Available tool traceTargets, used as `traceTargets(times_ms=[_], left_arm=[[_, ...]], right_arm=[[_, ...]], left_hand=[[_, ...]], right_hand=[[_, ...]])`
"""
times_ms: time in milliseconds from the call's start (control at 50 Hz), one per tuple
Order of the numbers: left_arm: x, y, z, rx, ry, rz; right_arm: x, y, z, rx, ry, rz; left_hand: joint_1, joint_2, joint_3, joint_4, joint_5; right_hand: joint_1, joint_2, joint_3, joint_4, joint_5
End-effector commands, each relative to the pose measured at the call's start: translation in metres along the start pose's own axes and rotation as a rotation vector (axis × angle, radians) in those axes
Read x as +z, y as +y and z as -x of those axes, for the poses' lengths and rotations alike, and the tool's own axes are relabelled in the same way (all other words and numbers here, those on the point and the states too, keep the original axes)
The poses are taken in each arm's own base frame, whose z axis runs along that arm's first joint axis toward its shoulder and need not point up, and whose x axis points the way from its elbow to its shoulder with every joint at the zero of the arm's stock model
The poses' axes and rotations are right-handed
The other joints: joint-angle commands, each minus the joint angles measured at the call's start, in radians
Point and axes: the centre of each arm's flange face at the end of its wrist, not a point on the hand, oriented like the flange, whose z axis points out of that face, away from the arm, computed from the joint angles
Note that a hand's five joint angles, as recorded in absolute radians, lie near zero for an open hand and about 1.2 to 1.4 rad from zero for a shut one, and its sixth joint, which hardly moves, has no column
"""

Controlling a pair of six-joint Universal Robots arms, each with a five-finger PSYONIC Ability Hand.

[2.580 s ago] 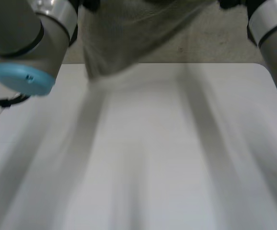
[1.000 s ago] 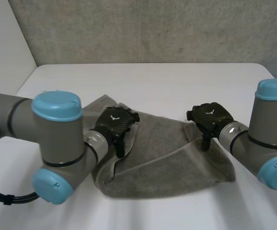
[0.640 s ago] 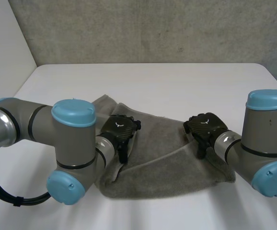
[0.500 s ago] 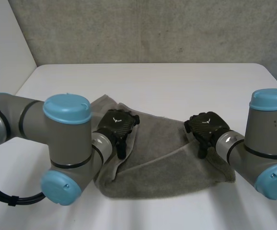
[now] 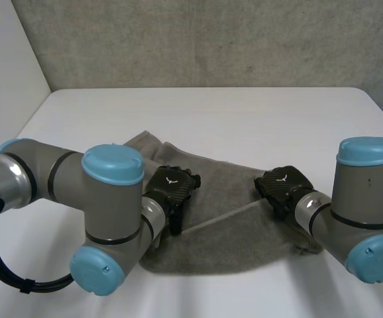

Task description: Fold the towel.

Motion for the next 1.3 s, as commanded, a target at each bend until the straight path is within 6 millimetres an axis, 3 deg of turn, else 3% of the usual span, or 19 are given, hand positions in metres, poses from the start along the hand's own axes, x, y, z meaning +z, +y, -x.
traceTargets(times_ms=[20, 40, 80, 100, 140, 160, 200, 260, 380, 480, 540, 660, 840, 1000, 1140, 1300], left_arm=[[0.012, -0.002, 0.018, 0.009, -0.139, -0.005], [0.012, -0.002, 0.018, 0.009, -0.14, -0.005], [0.015, -0.011, 0.045, 0.005, -0.282, -0.036], [0.015, -0.011, 0.045, 0.005, -0.283, -0.036], [0.011, -0.02, 0.083, 0.002, -0.426, -0.049], [0.011, -0.02, 0.083, 0.002, -0.427, -0.049], [0.0, -0.017, 0.107, -0.002, -0.497, -0.03], [-0.014, -0.015, 0.121, -0.018, -0.529, -0.026], [-0.037, -0.015, 0.128, -0.03, -0.558, -0.068], [-0.065, 0.001, 0.139, -0.04, -0.602, -0.074], [-0.075, 0.015, 0.133, -0.042, -0.567, -0.043], [-0.091, 0.02, 0.117, -0.034, -0.476, -0.058], [-0.1, -0.015, 0.09, 0.056, -0.218, -0.357], [-0.084, -0.019, 0.078, 0.122, 0.006, -0.4], [-0.062, 0.0, 0.072, 0.306, 0.08, -0.3], [-0.045, 0.032, 0.064, 0.702, 0.139, -0.174]], right_arm=[[-0.004, -0.008, -0.006, -0.003, 0.02, -0.023], [-0.006, -0.011, -0.009, -0.004, 0.031, -0.035], [-0.008, -0.014, -0.012, -0.006, 0.043, -0.044], [-0.01, -0.017, -0.014, -0.008, 0.055, -0.051], [-0.011, -0.019, -0.016, -0.012, 0.064, -0.057], [-0.012, -0.019, -0.016, -0.02, 0.069, -0.059], [-0.013, -0.019, -0.016, -0.029, 0.071, -0.058], [-0.016, -0.016, -0.014, -0.058, 0.068, -0.047], [-0.033, -0.01, -0.007, -0.113, 0.051, -0.026], [-0.051, -0.011, -0.003, -0.122, 0.053, -0.06], [-0.056, -0.01, -0.006, -0.12, 0.073, -0.089], [-0.057, -0.007, -0.019, -0.1, 0.115, -0.11], [-0.059, -0.009, -0.015, -0.094, 0.092, -0.128], [-0.059, -0.006, -0.013, -0.092, 0.088, -0.12], [-0.058, -0.004, -0.013, -0.092, 0.085, -0.115], [-0.057, -0.003, -0.012, -0.091, 0.081, -0.108]], left_hand=[[0.09, 0.09, 0.091, 0.093, 0.088], [0.09, 0.09, 0.091, 0.094, 0.088], [0.119, 0.119, 0.12, 0.123, 0.118], [0.12, 0.12, 0.121, 0.123, 0.118], [0.164, 0.164, 0.165, 0.167, 0.162], [0.164, 0.164, 0.165, 0.167, 0.162], [0.161, 0.161, 0.162, 0.164, 0.159], [0.146, 0.146, 0.147, 0.149, 0.144], [0.134, 0.134, 0.135, 0.138, 0.133], [0.143, 0.143, 0.144, 0.146, 0.141], [0.146, 0.146, 0.147, 0.149, 0.144], [0.143, 0.143, 0.144, 0.146, 0.141], [0.158, 0.158, 0.159, 0.161, 0.156], [0.266, 0.266, 0.267, 0.27, 0.265], [0.187, 0.187, 0.188, 0.19, 0.185], [0.105, 0.105, 0.106, 0.108, 0.103]], right_hand=[[0.283, 0.287, 0.312, 0.287, 0.3], [0.283, 0.287, 0.312, 0.287, 0.3], [0.283, 0.287, 0.312, 0.287, 0.3], [0.283, 0.287, 0.312, 0.287, 0.3], [0.283, 0.287, 0.312, 0.287, 0.3], [0.283, 0.287, 0.312, 0.287, 0.3], [0.283, 0.287, 0.312, 0.287, 0.3], [0.283, 0.287, 0.312, 0.287, 0.3], [0.283, 0.287, 0.312, 0.287, 0.3], [0.283, 0.287, 0.312, 0.287, 0.3], [0.283, 0.287, 0.312, 0.287, 0.3], [0.283, 0.287, 0.312, 0.287, 0.3], [0.283, 0.287, 0.312, 0.287, 0.3], [0.283, 0.287, 0.312, 0.287, 0.3], [0.283, 0.287, 0.312, 0.287, 0.3], [0.283, 0.287, 0.312, 0.287, 0.3]])
